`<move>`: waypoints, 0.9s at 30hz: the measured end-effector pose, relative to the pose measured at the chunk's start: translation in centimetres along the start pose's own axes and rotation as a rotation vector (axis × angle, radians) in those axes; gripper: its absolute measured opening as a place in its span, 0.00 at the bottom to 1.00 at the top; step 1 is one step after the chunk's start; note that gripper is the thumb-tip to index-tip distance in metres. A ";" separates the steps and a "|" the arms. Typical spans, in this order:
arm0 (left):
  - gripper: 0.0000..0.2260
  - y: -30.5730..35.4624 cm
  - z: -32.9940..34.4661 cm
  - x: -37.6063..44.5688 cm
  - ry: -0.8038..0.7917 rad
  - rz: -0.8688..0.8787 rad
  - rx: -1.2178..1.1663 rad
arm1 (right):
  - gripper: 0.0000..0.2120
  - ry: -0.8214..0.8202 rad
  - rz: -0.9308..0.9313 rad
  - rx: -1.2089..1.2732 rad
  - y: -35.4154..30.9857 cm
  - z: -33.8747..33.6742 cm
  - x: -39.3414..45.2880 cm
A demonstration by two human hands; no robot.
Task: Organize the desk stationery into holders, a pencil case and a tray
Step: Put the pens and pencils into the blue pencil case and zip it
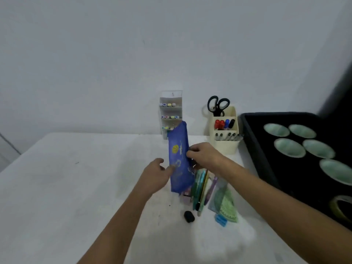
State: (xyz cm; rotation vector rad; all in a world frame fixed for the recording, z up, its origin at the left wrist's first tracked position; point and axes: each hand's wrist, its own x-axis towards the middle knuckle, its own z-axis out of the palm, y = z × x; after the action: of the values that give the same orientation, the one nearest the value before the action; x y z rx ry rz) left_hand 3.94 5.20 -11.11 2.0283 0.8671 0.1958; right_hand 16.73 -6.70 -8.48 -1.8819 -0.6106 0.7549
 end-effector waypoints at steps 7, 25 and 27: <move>0.21 7.9 5.8 0.1 -0.250 0.142 -0.156 | 0.07 -0.036 -0.031 0.049 0.6 -6.9 -6.7; 0.20 7.0 10.2 2.6 -0.497 0.186 -0.022 | 0.18 0.498 0.006 -0.606 4.2 -11.9 -9.4; 0.18 6.5 11.3 3.2 -0.350 0.324 0.284 | 0.17 0.493 0.034 -0.618 4.3 -12.1 -9.4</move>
State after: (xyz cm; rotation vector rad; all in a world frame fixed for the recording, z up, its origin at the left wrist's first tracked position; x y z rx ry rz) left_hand 14.55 -2.70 -13.20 2.3686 0.3588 -0.1110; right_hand 19.54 -22.24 -6.25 -2.5315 -0.5246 0.0895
